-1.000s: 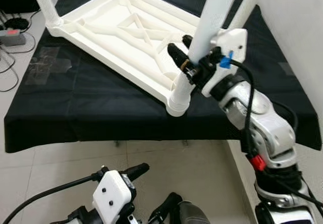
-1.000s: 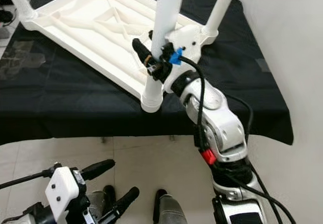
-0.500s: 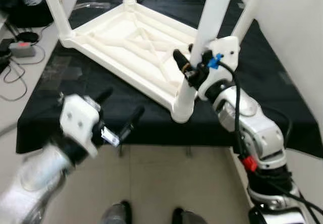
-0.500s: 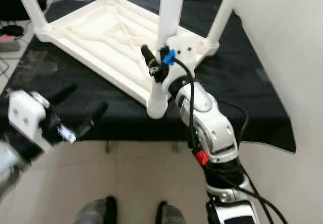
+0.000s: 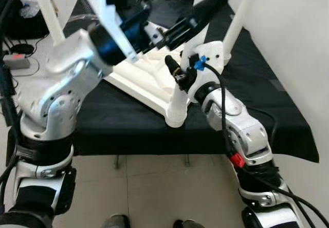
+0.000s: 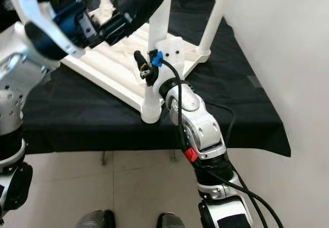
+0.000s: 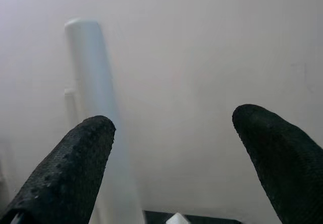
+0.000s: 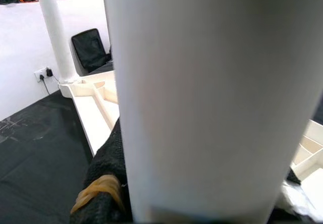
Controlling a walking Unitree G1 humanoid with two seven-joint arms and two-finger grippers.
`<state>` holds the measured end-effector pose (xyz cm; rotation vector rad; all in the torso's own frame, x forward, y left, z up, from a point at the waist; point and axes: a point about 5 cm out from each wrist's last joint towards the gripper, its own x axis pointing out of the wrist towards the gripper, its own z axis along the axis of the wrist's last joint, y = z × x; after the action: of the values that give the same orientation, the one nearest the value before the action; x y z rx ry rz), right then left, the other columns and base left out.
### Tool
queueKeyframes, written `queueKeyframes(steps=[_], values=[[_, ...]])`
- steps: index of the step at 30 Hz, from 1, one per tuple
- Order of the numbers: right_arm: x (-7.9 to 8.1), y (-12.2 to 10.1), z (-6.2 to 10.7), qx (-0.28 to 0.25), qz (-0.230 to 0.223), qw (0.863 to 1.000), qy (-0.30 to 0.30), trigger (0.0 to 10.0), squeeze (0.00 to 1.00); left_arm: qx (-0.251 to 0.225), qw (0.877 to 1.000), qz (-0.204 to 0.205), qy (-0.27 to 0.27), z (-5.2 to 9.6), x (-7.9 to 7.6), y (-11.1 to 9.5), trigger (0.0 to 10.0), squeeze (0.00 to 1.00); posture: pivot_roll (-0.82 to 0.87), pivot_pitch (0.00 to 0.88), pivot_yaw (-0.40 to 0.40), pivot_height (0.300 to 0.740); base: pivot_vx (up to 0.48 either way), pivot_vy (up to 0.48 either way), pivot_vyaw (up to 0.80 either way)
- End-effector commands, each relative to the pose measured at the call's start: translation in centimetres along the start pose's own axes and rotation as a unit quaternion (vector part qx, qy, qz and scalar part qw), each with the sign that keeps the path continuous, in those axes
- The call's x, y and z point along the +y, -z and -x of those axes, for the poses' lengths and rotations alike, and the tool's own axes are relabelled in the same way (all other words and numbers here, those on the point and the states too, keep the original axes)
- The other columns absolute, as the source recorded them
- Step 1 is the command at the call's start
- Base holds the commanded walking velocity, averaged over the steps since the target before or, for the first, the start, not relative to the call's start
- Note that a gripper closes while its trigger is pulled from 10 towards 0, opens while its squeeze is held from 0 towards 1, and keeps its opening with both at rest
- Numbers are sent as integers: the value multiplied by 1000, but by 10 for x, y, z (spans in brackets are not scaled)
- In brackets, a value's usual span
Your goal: Building children table
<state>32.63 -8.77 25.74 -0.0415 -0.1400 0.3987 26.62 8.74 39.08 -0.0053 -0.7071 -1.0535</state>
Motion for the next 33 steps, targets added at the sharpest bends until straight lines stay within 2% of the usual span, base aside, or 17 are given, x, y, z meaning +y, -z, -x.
queueKeyframes(steps=[1, 2, 4, 5, 10, 14, 16, 17, 18, 25, 30, 31, 32, 33], values=[[-5, 27, 2, 66, -2, 997, 25, 10000, 0, 25, 999, -5, -25, -13, 19, 6, 10000, 0, 30, 138, -41, 740, 0, 0, 0], [-5, 27, 3, 66, -4, 998, 26, 10000, 0, 36, 999, -9, -36, -21, 28, 9, 10000, 0, 30, 138, -40, 740, 0, 0, 0], [-5, 27, 3, 66, -4, 998, 26, 10000, 0, 36, 999, -9, -36, -21, 28, 9, 10000, 0, 30, 138, -40, 740, 0, 0, 0], [-4, 27, 3, 65, -6, 998, 27, 10000, 0, 50, 997, -19, -52, -36, 38, 13, 10000, 0, 23, 141, -33, 740, 0, 0, 0], [-4, 26, 4, 63, -8, 998, 30, 10000, 0, 45, 996, -26, -69, -50, 44, 12, 10000, 0, 19, 143, -30, 740, 0, 0, 0], [-5, 25, 4, 61, -8, 998, 34, 10000, 0, 43, 997, -7, -70, -57, 43, 16, 10000, 0, 15, 148, -30, 740, 0, 0, 0], [-5, 23, 4, 60, -8, 998, 34, 10000, 0, 51, 997, 16, -63, -60, 44, 22, 10000, 0, 15, 149, -31, 740, 0, 0, 0], [-4, 23, 4, 60, -8, 998, 34, 10000, 0, 52, 997, 24, -58, -62, 44, 24, 1608, 0, 15, 149, -31, 740, 0, 0, 0], [-4, 22, 4, 59, -9, 998, 34, 10000, 0, 53, 997, 37, -51, -63, 44, 25, 0, 0, 12, 152, -29, 740, 0, 0, 0], [-2, 21, 5, 59, -10, 998, 35, 10000, 0, 62, 996, 59, -31, -69, 45, 29, 0, 0, 6, 158, -23, 740, 0, 0, 0], [-3, 22, 6, 63, -13, 998, 27, 10000, 0, 86, 995, 56, -20, -68, 43, 33, 0, 0, 5, 163, -21, 740, 0, 0, 0], [-4, 21, 7, 60, -17, 998, 19, 10000, 875, 91, 994, 55, -17, -68, 43, 35, 0, 0, 5, 163, -21, 740, 0, 0, 0], [-6, 18, 6, 47, -33, 998, 5, 10000, 1000, 95, 994, 54, -16, -67, 43, 36, 0, 0, 5, 163, -21, 740, 0, 0, 0], [-10, 14, 6, 31, -50, 998, -9, 10000, 1000, 100, 994, 52, -12, -66, 43, 37, 0, 0, 7, 167, -19, 740, 0, 0, 0]])
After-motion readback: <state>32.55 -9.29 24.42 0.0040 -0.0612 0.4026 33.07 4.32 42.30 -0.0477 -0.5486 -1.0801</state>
